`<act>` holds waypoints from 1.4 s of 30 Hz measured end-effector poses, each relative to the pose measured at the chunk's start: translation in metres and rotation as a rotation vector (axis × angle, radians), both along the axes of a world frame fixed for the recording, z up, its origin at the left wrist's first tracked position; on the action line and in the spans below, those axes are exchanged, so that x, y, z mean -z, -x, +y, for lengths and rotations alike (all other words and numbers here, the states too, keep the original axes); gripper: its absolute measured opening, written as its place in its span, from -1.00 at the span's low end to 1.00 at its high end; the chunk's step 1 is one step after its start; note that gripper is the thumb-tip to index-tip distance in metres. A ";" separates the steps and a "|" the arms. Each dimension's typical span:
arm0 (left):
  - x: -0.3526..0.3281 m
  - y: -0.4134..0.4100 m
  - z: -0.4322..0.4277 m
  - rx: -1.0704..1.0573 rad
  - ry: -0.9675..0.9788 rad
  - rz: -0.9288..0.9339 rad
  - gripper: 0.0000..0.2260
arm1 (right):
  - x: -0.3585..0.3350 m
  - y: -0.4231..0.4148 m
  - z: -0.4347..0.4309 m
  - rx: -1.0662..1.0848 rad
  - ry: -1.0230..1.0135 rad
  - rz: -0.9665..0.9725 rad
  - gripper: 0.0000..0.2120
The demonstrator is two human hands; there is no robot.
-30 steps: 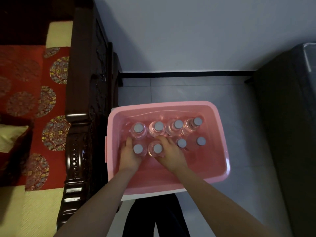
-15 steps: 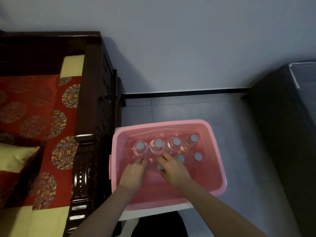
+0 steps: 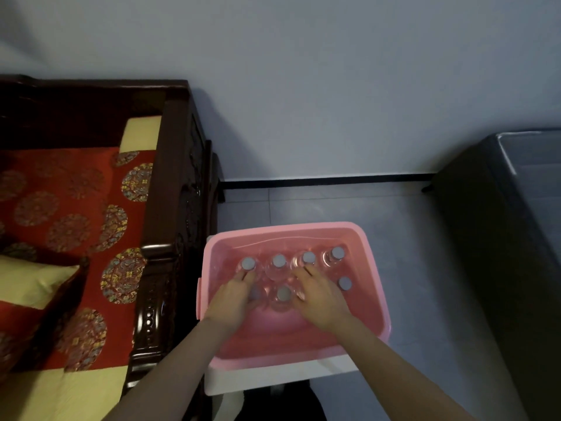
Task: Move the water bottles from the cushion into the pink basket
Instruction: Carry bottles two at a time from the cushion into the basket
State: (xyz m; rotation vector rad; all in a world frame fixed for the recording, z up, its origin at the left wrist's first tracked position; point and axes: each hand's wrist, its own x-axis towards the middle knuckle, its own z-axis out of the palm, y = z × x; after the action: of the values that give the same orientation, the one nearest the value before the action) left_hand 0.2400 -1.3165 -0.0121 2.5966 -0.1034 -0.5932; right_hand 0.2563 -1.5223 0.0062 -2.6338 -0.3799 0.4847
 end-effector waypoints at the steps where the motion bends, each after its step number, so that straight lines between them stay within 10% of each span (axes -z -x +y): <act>1: -0.011 -0.003 0.003 -0.019 0.019 -0.043 -0.50 | -0.013 -0.001 -0.004 0.034 -0.017 -0.030 -0.55; 11: -0.160 0.034 0.071 -0.622 0.381 -0.531 -0.75 | -0.129 -0.004 0.004 0.180 -0.272 -0.254 -0.63; 24: -0.256 0.327 0.283 -1.330 0.457 -0.807 -0.72 | -0.206 0.108 0.276 -0.476 -0.459 -0.296 -0.54; 42: -0.286 0.604 0.613 -1.510 0.288 -0.903 -0.74 | -0.237 0.307 0.669 -0.607 -0.541 -0.327 -0.42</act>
State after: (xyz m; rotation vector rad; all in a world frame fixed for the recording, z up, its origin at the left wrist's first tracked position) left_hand -0.3643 -0.7040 0.2740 1.7124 1.2174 1.0078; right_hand -0.0510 -0.8529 0.2433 -2.0287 -1.2399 0.0914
